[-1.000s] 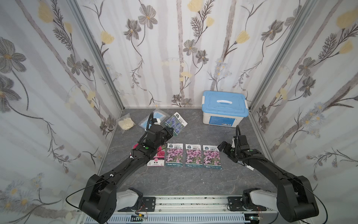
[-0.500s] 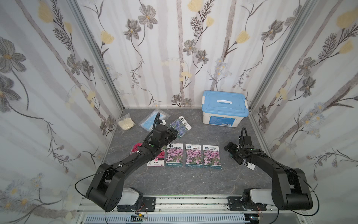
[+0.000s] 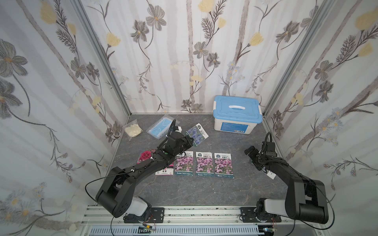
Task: Arrange the seed packets in a row
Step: Move the seed packet to the center of the board, then adjust the seed packet at the center of the board.
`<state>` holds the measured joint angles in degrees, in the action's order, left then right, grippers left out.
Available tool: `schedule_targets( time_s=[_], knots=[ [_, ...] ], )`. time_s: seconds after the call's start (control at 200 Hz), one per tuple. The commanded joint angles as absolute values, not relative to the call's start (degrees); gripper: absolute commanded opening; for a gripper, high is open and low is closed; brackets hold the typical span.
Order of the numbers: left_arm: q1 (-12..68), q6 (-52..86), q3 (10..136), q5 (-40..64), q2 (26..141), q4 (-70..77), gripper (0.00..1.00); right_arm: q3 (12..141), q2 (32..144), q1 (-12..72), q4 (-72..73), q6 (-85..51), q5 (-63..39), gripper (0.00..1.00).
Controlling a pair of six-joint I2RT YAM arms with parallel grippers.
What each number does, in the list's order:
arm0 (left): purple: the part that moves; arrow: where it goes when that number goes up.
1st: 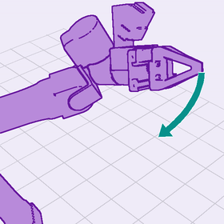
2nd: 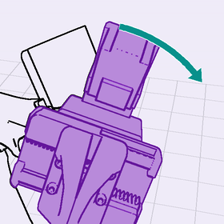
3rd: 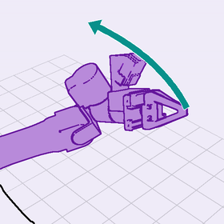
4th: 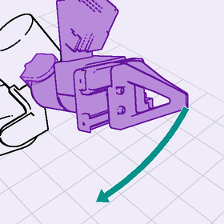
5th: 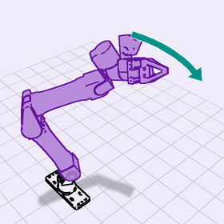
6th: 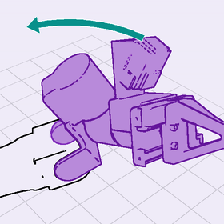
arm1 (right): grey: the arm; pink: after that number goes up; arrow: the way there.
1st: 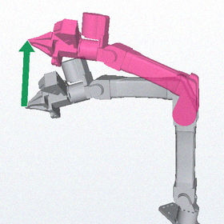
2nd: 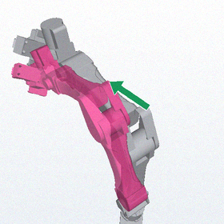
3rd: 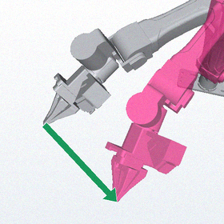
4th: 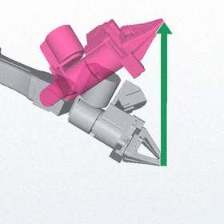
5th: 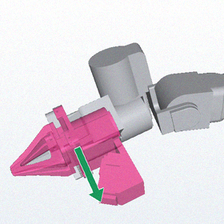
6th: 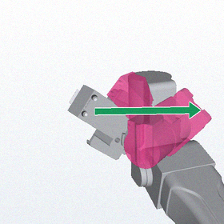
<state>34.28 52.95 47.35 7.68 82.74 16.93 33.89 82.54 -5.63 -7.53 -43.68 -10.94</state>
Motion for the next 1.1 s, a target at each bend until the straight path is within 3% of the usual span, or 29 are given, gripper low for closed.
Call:
schedule_targets(
  time_s=[0.0,0.27,0.45,0.575,0.924,1.094],
  knots=[
    [35.9,54.7,47.7,6.0,83.3,20.0,0.0,32.6,78.5,-4.8,-5.2,-42.7,-15.8,1.0],
    [42.2,59.8,48.8,-0.3,87.6,22.9,0.0,29.1,70.0,0.5,-1.7,-43.4,-24.7,1.0],
    [45.7,62.3,48.8,-4.2,89.4,25.4,0.0,23.4,67.2,3.8,10.9,-52.0,-32.2,1.0],
    [47.5,63.1,49.7,-5.7,90.4,26.3,0.0,22.4,67.0,5.6,12.9,-54.0,-32.1,0.98],
    [48.7,62.7,50.2,-6.0,90.9,26.5,0.0,21.8,69.1,-1.6,5.9,-50.4,-30.1,0.95],
    [48.7,61.8,51.1,-4.7,92.0,26.6,0.0,15.9,68.5,-4.9,14.1,-57.9,-31.6,0.95]
  ],
)
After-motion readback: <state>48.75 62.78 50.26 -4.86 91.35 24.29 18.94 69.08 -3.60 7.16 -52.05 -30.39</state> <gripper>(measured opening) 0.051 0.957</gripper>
